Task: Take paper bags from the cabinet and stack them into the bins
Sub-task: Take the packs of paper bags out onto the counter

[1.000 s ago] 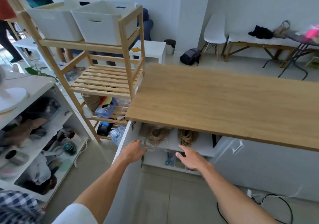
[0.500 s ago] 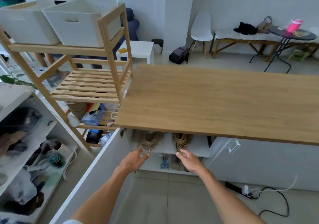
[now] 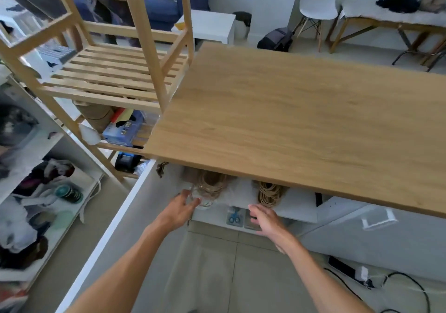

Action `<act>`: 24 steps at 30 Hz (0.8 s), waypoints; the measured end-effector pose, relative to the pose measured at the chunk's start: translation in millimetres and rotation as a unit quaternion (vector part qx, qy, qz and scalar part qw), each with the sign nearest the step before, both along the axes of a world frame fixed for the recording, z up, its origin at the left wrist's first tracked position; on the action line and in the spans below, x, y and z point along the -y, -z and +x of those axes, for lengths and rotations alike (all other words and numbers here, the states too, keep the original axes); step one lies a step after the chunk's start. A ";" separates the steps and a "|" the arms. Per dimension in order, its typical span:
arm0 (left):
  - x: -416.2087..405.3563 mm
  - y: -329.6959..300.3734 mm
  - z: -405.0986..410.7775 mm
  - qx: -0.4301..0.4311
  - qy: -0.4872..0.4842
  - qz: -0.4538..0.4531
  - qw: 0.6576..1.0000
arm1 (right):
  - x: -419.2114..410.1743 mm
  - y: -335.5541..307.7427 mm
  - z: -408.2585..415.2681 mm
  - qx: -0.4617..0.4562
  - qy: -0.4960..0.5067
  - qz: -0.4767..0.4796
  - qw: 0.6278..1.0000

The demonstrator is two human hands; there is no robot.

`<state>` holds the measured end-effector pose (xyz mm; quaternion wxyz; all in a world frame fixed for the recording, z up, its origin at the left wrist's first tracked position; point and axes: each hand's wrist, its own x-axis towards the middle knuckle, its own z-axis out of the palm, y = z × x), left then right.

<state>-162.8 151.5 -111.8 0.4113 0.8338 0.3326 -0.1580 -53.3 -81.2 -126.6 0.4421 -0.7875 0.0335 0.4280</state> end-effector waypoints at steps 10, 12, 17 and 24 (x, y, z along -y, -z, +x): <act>-55.5 116.4 72.0 0.034 -0.076 0.005 0.997 | -61.3 148.2 77.8 -0.010 0.150 0.052 0.987; -69.6 144.5 82.7 0.037 -0.096 0.010 0.995 | -75.8 172.3 87.5 -0.015 0.181 0.066 0.981; -90.5 193.7 114.6 0.053 -0.136 0.021 0.989 | -107.4 202.7 112.3 0.022 0.215 0.103 0.971; -101.9 199.7 158.6 0.045 -0.179 -0.015 0.983 | -137.8 198.5 153.5 0.013 0.200 0.073 0.977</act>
